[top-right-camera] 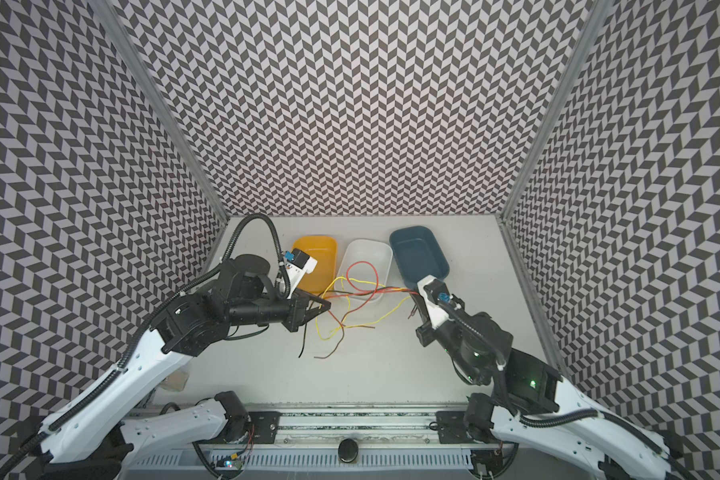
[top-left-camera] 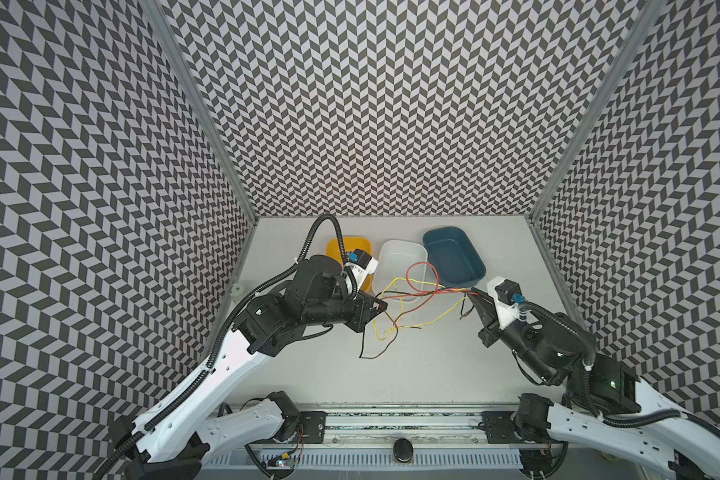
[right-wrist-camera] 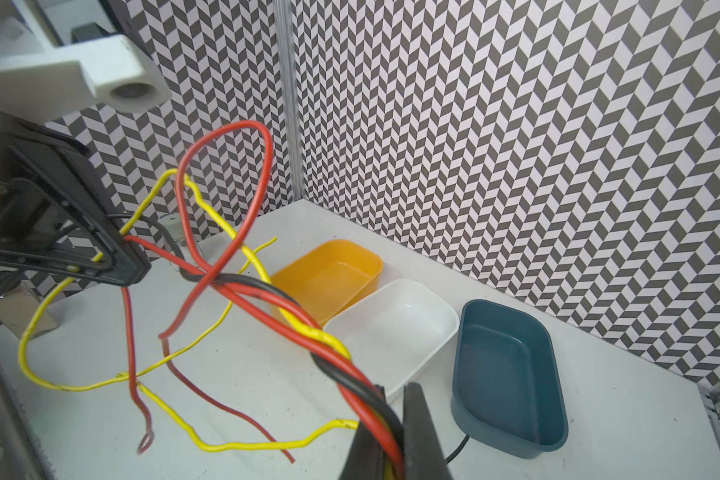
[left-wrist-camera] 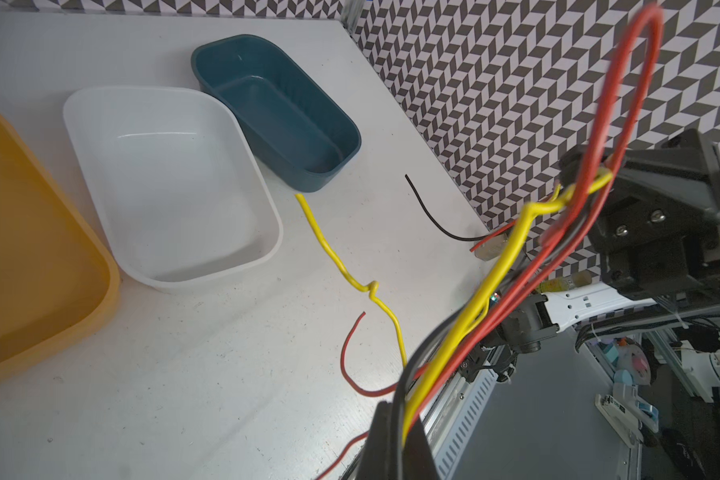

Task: Untangle the cables

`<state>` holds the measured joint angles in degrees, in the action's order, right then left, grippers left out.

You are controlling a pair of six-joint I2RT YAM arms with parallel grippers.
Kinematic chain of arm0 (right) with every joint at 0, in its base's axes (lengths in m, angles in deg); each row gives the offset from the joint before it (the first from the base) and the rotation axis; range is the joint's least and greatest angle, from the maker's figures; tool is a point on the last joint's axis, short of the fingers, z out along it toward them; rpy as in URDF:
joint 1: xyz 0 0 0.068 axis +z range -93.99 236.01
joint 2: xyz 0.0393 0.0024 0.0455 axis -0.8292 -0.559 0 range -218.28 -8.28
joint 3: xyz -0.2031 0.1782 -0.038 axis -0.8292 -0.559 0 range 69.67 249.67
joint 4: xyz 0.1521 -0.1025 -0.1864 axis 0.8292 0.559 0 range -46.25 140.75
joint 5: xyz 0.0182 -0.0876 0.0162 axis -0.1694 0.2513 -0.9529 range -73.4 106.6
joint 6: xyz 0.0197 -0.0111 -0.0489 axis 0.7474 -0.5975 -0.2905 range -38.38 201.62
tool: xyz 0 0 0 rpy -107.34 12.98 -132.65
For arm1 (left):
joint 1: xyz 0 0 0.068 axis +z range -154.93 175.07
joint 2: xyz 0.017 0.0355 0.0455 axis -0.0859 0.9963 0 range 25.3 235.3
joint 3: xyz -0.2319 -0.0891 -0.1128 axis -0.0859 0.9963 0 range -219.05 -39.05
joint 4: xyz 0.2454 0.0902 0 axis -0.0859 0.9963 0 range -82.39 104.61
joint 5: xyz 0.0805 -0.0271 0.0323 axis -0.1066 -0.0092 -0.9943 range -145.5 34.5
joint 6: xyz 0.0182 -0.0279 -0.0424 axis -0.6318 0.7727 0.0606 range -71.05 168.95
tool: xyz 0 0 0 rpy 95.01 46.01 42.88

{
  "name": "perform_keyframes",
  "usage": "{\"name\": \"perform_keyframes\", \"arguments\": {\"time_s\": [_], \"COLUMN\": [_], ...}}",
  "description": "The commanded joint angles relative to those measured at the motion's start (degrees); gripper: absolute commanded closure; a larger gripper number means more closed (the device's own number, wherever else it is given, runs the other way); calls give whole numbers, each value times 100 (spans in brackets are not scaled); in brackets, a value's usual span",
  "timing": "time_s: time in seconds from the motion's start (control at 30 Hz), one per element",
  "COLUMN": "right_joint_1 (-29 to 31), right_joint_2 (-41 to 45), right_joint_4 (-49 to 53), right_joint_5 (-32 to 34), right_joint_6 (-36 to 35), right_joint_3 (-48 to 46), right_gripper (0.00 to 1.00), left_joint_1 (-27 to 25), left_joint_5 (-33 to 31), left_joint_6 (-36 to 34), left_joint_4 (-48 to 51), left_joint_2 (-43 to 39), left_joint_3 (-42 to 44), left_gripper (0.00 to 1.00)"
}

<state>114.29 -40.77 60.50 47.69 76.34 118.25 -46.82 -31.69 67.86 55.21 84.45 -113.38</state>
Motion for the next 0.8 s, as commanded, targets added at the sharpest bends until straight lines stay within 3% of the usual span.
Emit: {"name": "perform_keyframes", "arguments": {"time_s": [0.0, 0.07, 0.17, 0.23, 0.37, 0.47, 0.6, 0.77], "right_joint_1": [-177, -177, -179, -177, -177, -177, -181, -177], "right_joint_2": [367, 387, 503, 529, 324, 59, -407, -658], "right_joint_4": [-656, -724, -865, -765, 219, 726, 1603, 2454], "right_joint_5": [1771, 2155, 2077, 1542, -54, -1075, -1284, -1283], "right_joint_6": [-435, -684, -957, -947, -149, 403, 1243, 1902], "right_joint_3": [417, 456, 388, 395, 811, 1066, 1581, 2000], "right_gripper": [100, 100, 100, 100, 100, 80, 49, 35], "left_joint_1": [191, 105, -114, -118, -100, -98, -91, -86], "left_joint_5": [-899, -950, -558, -78, 401, 817, 694, 652], "left_joint_6": [-380, -456, -590, -575, -291, 111, 531, 938], "left_joint_4": [1707, 1697, 1657, 1441, 857, 227, -246, -688], "left_joint_2": [-111, -250, -349, -450, -648, -747, -709, -652], "left_joint_3": [-212, -181, -158, -2, 376, 726, 804, 685], "left_gripper": [100, 100, 100, 100, 100, 100, 100, 100]}}
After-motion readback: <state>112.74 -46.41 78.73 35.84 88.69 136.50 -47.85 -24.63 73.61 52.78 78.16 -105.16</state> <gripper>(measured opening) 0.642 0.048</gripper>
